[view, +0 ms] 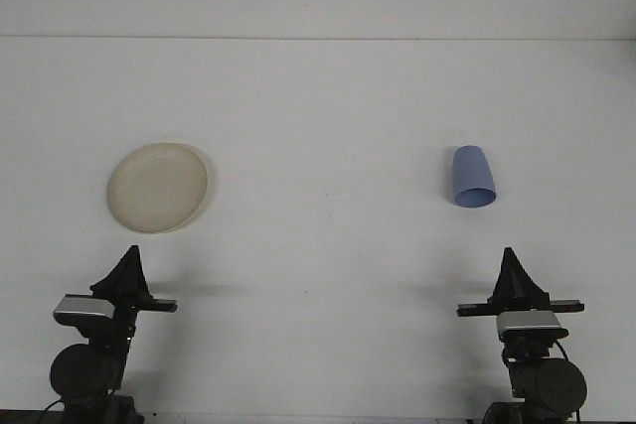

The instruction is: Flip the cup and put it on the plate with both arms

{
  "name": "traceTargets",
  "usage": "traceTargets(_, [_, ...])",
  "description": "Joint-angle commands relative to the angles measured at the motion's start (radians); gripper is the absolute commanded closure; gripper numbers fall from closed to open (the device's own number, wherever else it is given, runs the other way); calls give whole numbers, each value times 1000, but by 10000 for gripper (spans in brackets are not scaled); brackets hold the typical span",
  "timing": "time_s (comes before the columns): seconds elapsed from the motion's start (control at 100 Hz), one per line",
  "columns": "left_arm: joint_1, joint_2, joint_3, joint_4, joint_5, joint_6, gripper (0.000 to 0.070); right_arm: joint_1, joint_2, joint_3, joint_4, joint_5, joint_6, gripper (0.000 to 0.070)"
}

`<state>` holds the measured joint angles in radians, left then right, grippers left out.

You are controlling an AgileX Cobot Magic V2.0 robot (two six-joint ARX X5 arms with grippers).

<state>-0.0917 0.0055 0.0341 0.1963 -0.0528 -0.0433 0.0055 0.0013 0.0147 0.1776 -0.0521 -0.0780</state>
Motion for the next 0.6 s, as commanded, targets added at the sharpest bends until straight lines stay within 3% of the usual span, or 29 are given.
traceTargets(0.0, [1,-2,-19,14,1,1,688,0,0,-2,13,-1,4,700])
traceTargets(0.27, [1,-2,-19,14,1,1,688,0,0,67,-35,2,32,700])
traceTargets(0.48, [1,-2,-19,14,1,1,688,0,47,288,-227,83,32,700])
traceTargets(0.59, [1,-2,-19,14,1,1,688,0,139,442,-345,86,27,700])
